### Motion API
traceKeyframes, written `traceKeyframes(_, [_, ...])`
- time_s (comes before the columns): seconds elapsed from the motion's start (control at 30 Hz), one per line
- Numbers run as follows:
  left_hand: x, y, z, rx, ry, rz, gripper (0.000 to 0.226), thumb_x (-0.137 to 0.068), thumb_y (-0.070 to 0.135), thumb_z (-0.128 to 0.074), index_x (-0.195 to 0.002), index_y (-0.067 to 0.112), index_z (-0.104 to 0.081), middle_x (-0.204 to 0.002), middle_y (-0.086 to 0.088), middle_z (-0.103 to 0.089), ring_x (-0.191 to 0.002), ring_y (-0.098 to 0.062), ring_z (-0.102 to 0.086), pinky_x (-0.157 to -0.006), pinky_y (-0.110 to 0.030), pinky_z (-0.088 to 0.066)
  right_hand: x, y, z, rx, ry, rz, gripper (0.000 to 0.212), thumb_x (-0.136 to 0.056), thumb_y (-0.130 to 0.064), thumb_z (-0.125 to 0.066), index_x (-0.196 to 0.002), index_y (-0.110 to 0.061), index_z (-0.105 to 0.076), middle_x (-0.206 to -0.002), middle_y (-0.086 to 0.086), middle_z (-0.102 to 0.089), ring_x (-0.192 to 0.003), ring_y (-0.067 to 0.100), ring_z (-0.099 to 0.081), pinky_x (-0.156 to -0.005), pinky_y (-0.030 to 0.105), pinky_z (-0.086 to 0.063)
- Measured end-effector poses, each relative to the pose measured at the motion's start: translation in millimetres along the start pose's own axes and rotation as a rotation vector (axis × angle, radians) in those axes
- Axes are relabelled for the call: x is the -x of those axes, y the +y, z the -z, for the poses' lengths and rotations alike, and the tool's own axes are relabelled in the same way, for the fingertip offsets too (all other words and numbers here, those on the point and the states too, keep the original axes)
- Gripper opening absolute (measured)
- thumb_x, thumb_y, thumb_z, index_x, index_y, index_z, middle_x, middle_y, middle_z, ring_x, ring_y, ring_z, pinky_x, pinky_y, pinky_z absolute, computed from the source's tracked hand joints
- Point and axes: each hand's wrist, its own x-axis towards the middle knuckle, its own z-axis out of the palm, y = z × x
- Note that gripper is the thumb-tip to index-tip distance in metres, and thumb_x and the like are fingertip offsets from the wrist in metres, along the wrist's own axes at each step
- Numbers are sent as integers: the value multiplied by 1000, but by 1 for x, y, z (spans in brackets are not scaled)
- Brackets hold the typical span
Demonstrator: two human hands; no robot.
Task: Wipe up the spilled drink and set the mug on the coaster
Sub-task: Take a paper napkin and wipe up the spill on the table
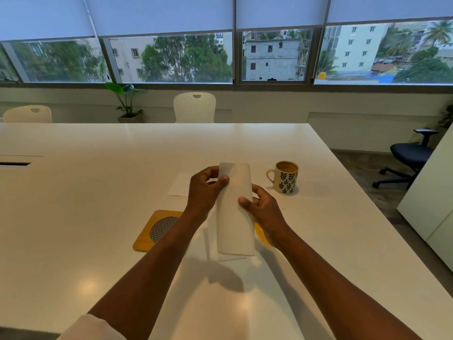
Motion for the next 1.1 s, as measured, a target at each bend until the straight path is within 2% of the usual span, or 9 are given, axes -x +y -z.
traceKeyframes(0.13, [1, -2, -3, -4, 29, 7, 35, -87, 18, -72, -120, 10, -65, -110, -4, -69, -84, -8, -68, -70, -23, -61, -3, 7, 9, -6, 61, 21, 53, -82, -32, -75, -127, -30, -49, -115, 2, -71, -93, 20, -73, -80, 43, -61])
traceKeyframes(0.2, [3, -2, -4, -41, 59, -40, 37, -88, 20, -70, -123, 12, -63, -112, -4, -68, -92, -15, -66, -78, -30, -60, -4, 9, 12, 8, 107, 36, 47, -83, -27, -75, -122, -36, -51, -109, -3, -72, -90, 16, -73, -75, 37, -62])
traceKeyframes(0.3, [11, -4, -10, -110, 116, -49, 49, -89, 32, -68, -134, 20, -52, -120, 4, -60, -104, -14, -58, -81, -26, -52, -5, 9, 17, 51, 162, 51, 45, -81, -27, -77, -114, -44, -51, -108, -10, -71, -90, 13, -72, -73, 33, -62])
traceKeyframes(0.4, [21, -8, -17, -9, 78, 154, 64, -89, 44, -65, -143, 21, -39, -129, 4, -50, -111, -15, -53, -77, -25, -47, -7, 8, 21, 61, 193, 61, 48, -79, -24, -78, -118, -38, -52, -112, -7, -69, -94, 13, -71, -76, 34, -61])
traceKeyframes(0.47, [26, -12, -22, 102, -19, 307, 66, -88, 47, -64, -142, 17, -40, -131, -2, -57, -108, -18, -60, -74, -28, -52, -7, 8, 23, 39, 203, 70, 50, -78, -20, -79, -118, -35, -53, -115, -4, -69, -99, 15, -70, -80, 38, -61])
traceKeyframes(0.63, [31, -20, -28, 142, -109, 404, 45, -88, 31, -69, -128, 13, -58, -115, -8, -70, -99, -27, -69, -88, -48, -58, -4, 5, 27, 23, 223, 89, 48, -78, -16, -79, -110, -40, -52, -115, -2, -68, -100, 17, -69, -81, 40, -61])
traceKeyframes(0.8, [34, -22, -33, 161, -116, 386, 36, -85, 19, -73, -119, 17, -62, -104, 0, -73, -91, -19, -71, -75, -34, -60, 2, 8, 35, 34, 188, 31, 37, -82, -27, -76, -110, -36, -54, -115, 1, -68, -100, 20, -68, -84, 43, -60])
traceKeyframes(0.97, [36, -24, -44, 180, -162, 405, 40, -86, 14, -72, -124, 16, -60, -111, -6, -72, -97, -26, -70, -88, -47, -58, 9, 12, 43, 120, 152, -15, 40, -87, -33, -70, -122, -28, -52, -120, 4, -65, -102, 22, -66, -88, 47, -58])
traceKeyframes(1.1, [36, -26, -48, 212, -199, 409, 43, -86, 11, -71, -127, 15, -58, -112, -7, -72, -98, -28, -70, -90, -48, -57, 11, 12, 52, 132, 154, -27, 39, -87, -29, -70, -122, -25, -54, -119, 4, -66, -103, 24, -66, -91, 50, -56])
